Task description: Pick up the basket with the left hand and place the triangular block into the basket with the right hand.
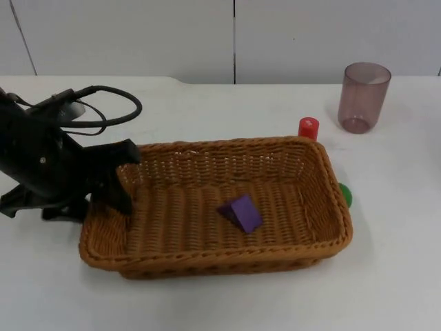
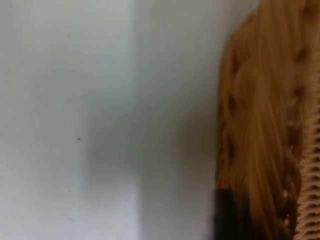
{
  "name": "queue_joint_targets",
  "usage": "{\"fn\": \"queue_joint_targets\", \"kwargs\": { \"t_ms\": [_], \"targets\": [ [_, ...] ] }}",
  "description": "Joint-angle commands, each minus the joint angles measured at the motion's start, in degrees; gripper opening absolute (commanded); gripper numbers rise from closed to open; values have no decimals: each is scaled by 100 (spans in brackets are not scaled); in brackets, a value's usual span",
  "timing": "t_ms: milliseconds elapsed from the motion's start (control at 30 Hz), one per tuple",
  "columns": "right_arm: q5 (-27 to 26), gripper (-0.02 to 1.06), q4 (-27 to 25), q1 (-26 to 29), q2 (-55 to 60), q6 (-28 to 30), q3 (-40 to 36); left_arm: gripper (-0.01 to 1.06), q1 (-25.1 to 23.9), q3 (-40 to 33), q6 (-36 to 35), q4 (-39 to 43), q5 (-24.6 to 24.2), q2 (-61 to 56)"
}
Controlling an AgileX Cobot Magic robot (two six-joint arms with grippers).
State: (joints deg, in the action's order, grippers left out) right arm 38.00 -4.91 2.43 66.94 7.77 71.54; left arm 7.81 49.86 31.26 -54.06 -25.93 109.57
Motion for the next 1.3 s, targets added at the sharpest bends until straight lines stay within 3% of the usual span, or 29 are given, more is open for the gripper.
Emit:
{"fn": "queue_joint_targets", "kwargs": {
  "t_ms": [0, 67, 100, 133, 300, 433, 567, 700, 867, 1067, 1200, 1267],
  "targets": [
    [-14, 104, -15, 28, -59, 66, 2, 73, 13, 9, -48, 157, -79, -30],
    [13, 104, -15, 28, -59, 76, 2, 99, 13, 9, -48, 284, -128, -42],
    [13, 104, -15, 28, -59, 76, 2, 99, 13, 9, -48, 284, -128, -42],
    [16, 104, -15, 28, -59, 79, 2, 105, 13, 9, -48, 308, -172, -64],
    [28, 104, -15, 28, -59, 79, 2, 105, 13, 9, -70, 461, -247, -255],
    [28, 104, -15, 28, -59, 79, 2, 105, 13, 9, -595, 1113, -130, -622],
    [28, 104, -15, 28, -59, 79, 2, 105, 13, 9, -1950, 2999, 168, -1375],
    [26, 104, -39, 28, -59, 79, 2, 105, 13, 9, -2461, 3728, 471, -1946],
    [43, 104, -38, 28, -59, 79, 2, 105, 13, 102, -2474, 4195, 888, -2754],
    [184, 104, -38, 28, -59, 90, 2, 105, 13, 721, -2474, 4705, 800, -3519],
    [184, 104, -38, 28, -59, 90, 2, 105, 13, 1309, -2684, 4932, 503, -3725],
    [184, 104, -38, 28, -59, 90, 2, 105, 13, 1783, -3076, 5406, 75, -3752]
  ]
}}
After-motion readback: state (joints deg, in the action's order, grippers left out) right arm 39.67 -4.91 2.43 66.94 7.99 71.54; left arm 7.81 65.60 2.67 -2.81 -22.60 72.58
